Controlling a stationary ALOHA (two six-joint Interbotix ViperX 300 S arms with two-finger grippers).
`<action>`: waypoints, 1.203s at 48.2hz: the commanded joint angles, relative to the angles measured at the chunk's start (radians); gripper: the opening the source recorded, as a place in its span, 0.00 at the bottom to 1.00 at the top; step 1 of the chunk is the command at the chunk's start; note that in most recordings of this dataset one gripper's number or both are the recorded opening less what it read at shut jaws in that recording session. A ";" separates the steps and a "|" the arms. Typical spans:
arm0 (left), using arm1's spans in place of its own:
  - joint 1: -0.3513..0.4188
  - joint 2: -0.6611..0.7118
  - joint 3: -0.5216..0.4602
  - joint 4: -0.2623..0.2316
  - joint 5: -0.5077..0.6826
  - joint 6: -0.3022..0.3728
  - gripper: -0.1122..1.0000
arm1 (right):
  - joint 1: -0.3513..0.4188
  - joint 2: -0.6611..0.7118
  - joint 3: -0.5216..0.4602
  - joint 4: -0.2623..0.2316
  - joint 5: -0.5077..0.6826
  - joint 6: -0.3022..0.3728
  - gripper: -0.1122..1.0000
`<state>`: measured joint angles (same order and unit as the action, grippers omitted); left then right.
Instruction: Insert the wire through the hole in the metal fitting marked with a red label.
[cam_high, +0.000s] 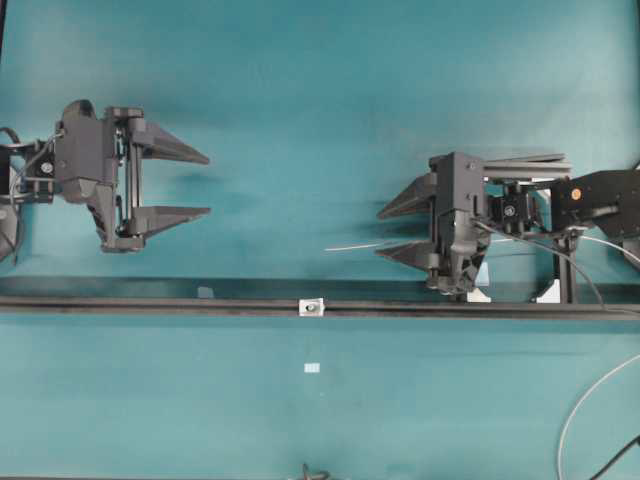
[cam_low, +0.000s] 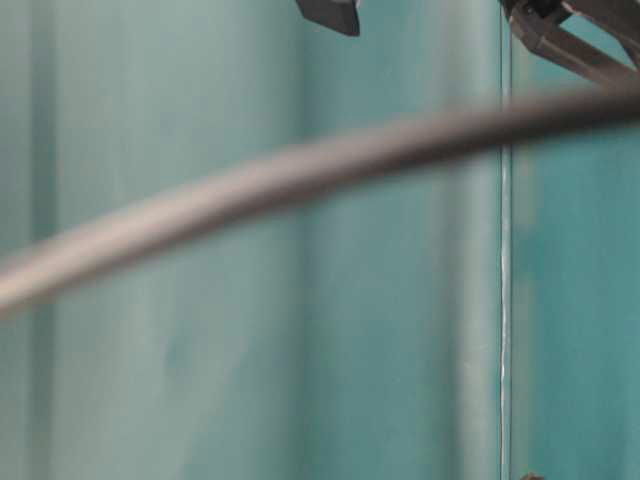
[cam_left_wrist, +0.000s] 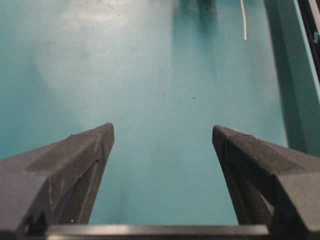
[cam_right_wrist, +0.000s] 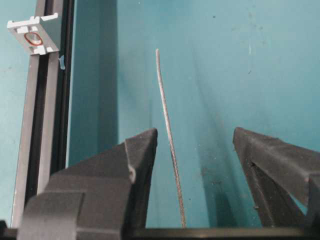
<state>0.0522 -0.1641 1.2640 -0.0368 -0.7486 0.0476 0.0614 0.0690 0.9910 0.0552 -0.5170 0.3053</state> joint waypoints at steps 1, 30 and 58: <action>-0.002 -0.006 -0.009 0.003 -0.008 0.002 0.89 | 0.002 -0.009 -0.014 -0.002 -0.011 0.002 0.71; -0.002 -0.008 -0.008 0.003 -0.006 0.002 0.89 | 0.002 -0.008 -0.009 -0.002 -0.018 0.002 0.10; -0.002 -0.008 -0.014 -0.002 -0.003 0.002 0.89 | 0.000 -0.015 -0.006 0.002 -0.040 0.000 0.10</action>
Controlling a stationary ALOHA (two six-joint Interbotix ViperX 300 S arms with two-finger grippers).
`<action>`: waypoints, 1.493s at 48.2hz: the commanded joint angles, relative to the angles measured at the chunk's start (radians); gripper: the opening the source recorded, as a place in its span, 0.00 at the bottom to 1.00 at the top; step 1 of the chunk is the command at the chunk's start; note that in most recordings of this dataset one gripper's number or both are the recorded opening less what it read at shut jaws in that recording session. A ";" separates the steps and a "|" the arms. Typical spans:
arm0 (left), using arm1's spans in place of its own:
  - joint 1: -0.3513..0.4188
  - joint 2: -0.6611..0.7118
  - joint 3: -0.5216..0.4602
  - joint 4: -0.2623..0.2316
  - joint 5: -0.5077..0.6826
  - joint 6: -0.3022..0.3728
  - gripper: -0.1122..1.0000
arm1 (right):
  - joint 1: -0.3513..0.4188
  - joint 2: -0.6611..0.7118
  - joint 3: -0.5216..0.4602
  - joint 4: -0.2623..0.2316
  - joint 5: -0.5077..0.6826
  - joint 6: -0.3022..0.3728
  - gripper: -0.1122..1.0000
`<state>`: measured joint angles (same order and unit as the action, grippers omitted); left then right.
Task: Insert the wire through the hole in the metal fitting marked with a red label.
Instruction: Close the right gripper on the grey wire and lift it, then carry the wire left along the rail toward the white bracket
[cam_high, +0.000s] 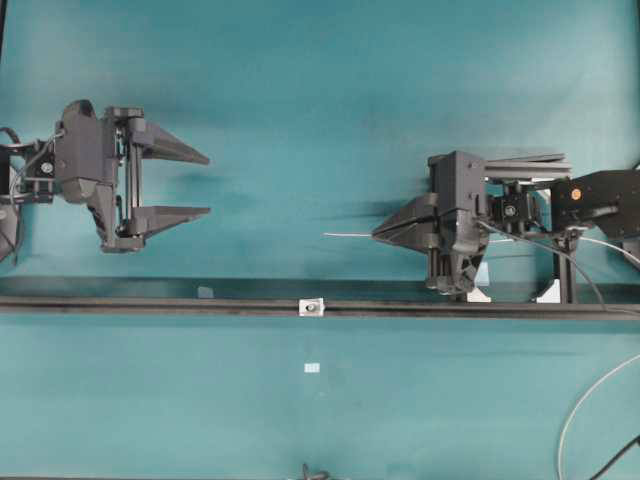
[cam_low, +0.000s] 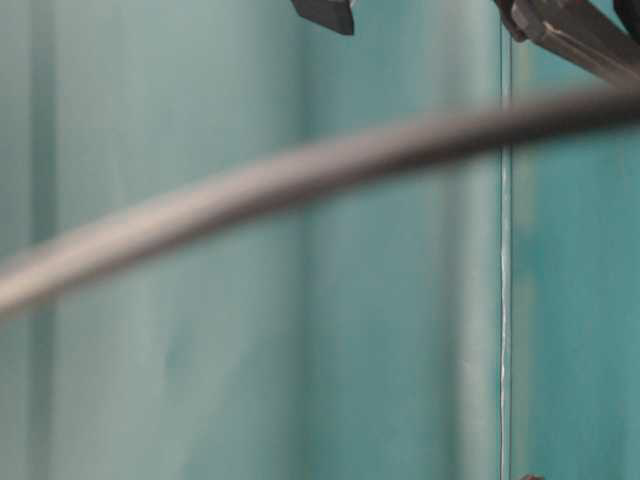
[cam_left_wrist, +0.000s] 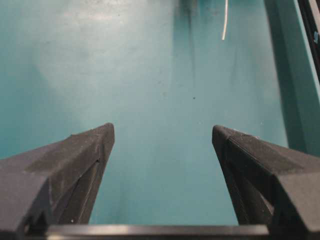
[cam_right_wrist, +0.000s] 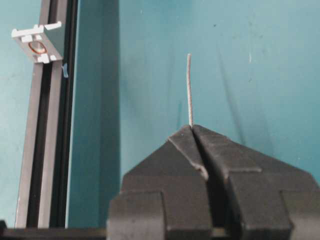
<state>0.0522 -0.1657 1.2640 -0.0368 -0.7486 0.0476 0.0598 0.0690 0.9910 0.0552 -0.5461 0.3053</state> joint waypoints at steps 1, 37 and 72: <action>-0.002 -0.006 -0.012 -0.002 -0.005 0.002 0.89 | 0.002 -0.018 -0.005 0.003 -0.011 0.000 0.10; -0.002 -0.192 -0.069 -0.006 0.195 -0.002 0.89 | -0.011 -0.377 0.044 -0.005 0.227 -0.015 0.10; -0.176 -0.187 -0.066 -0.040 0.187 -0.098 0.88 | 0.184 -0.373 0.120 0.137 -0.032 -0.058 0.10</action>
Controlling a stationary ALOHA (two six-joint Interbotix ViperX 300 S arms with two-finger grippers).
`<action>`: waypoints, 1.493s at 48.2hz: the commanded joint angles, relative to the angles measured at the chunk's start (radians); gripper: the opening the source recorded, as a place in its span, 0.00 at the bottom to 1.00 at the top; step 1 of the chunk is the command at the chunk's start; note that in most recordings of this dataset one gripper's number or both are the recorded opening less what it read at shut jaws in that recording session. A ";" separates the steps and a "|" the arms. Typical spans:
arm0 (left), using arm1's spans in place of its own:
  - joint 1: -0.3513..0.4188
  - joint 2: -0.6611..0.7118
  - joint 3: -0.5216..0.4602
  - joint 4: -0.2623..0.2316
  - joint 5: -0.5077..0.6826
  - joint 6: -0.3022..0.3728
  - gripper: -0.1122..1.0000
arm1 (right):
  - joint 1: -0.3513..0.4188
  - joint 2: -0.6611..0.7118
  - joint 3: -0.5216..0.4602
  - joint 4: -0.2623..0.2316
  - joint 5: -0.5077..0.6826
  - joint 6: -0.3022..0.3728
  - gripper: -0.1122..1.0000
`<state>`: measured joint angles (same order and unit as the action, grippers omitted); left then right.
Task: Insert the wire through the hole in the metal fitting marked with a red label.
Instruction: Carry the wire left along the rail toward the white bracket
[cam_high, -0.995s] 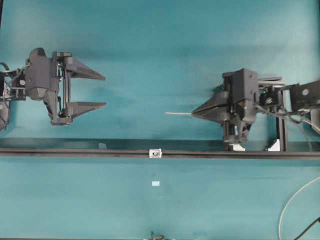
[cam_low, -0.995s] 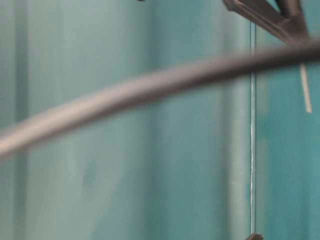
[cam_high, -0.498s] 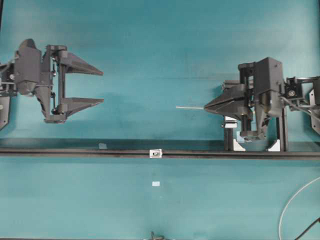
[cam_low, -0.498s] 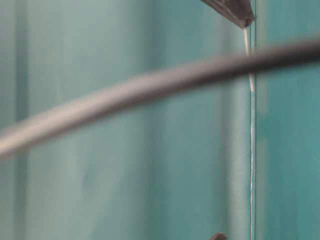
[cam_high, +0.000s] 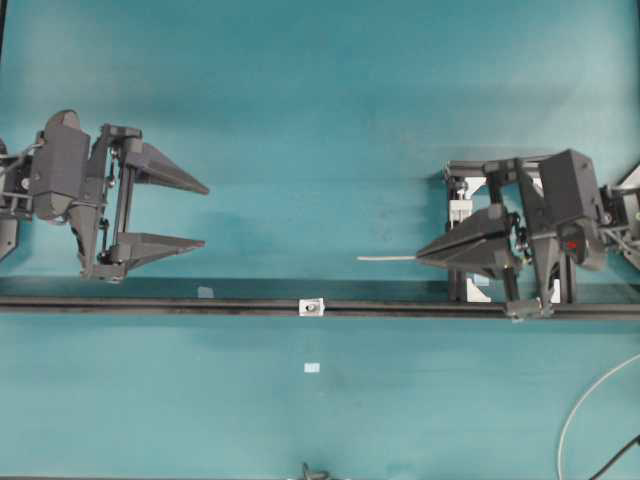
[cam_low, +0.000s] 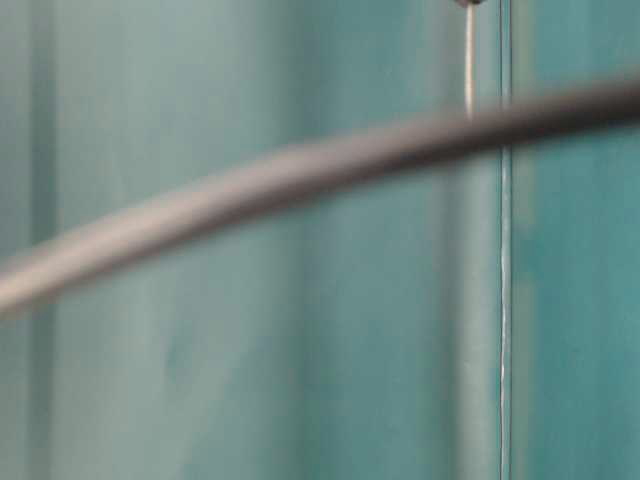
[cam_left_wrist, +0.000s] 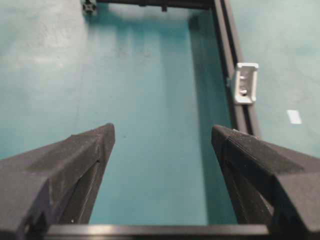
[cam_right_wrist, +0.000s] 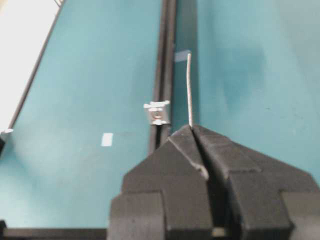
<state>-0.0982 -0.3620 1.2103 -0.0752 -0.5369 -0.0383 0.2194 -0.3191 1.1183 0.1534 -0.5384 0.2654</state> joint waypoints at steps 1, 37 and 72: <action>-0.032 0.014 -0.014 -0.002 -0.032 -0.018 0.88 | 0.032 0.025 -0.008 0.054 -0.052 -0.031 0.10; -0.138 0.468 -0.061 -0.002 -0.480 -0.077 0.88 | 0.301 0.345 -0.026 0.548 -0.407 -0.290 0.10; -0.160 0.606 -0.098 0.000 -0.558 -0.077 0.87 | 0.327 0.488 -0.075 0.528 -0.459 -0.233 0.10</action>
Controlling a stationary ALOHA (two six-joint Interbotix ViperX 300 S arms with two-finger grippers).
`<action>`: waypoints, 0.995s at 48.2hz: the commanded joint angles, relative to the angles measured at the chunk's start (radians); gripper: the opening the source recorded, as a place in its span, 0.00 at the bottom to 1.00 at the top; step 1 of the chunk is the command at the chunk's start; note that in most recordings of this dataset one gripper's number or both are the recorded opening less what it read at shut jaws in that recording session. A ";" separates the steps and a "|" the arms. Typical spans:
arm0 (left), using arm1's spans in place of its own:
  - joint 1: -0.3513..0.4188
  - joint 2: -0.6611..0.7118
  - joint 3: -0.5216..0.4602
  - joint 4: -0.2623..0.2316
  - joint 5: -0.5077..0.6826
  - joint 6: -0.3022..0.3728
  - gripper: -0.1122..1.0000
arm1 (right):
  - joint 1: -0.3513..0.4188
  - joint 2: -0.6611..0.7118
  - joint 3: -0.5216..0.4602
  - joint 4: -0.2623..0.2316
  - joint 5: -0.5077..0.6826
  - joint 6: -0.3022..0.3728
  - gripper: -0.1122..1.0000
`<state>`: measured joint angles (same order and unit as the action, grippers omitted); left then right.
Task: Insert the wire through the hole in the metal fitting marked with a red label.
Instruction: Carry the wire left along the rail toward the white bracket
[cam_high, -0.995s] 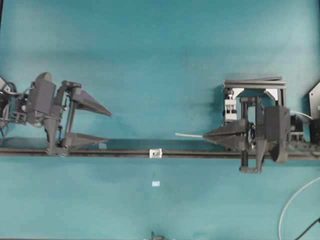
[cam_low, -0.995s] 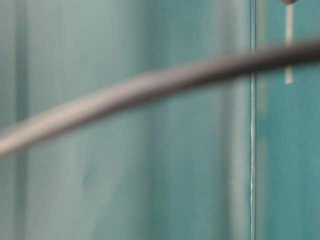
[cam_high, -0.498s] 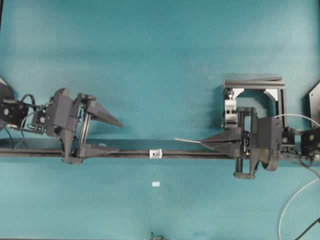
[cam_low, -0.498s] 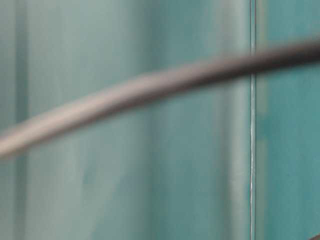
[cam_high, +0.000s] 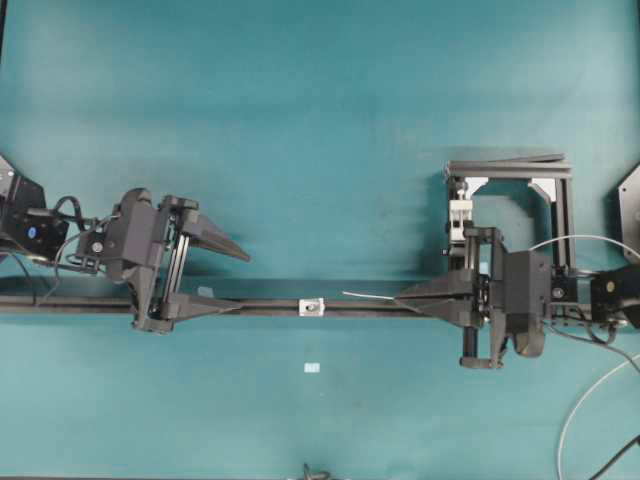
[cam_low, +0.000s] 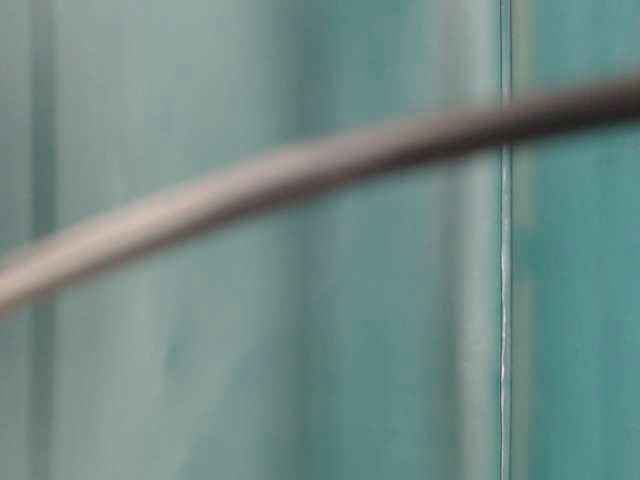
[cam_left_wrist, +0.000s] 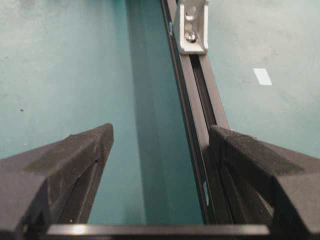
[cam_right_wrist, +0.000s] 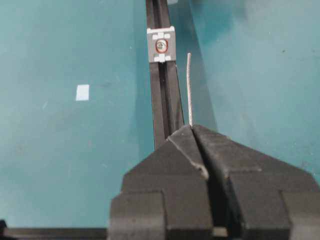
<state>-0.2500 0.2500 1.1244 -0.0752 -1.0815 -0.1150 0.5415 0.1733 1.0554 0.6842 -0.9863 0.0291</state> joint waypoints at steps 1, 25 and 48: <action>-0.008 -0.006 -0.014 0.000 -0.015 0.000 0.87 | 0.005 -0.002 -0.014 -0.003 -0.011 0.003 0.10; -0.011 -0.015 -0.015 0.002 -0.014 0.002 0.87 | 0.005 0.009 -0.020 -0.003 -0.009 0.005 0.10; -0.011 -0.028 -0.011 0.002 -0.008 0.003 0.87 | 0.005 0.009 -0.040 -0.005 0.025 0.005 0.10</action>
<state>-0.2577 0.2470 1.1183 -0.0752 -1.0845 -0.1135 0.5415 0.1902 1.0262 0.6826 -0.9633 0.0291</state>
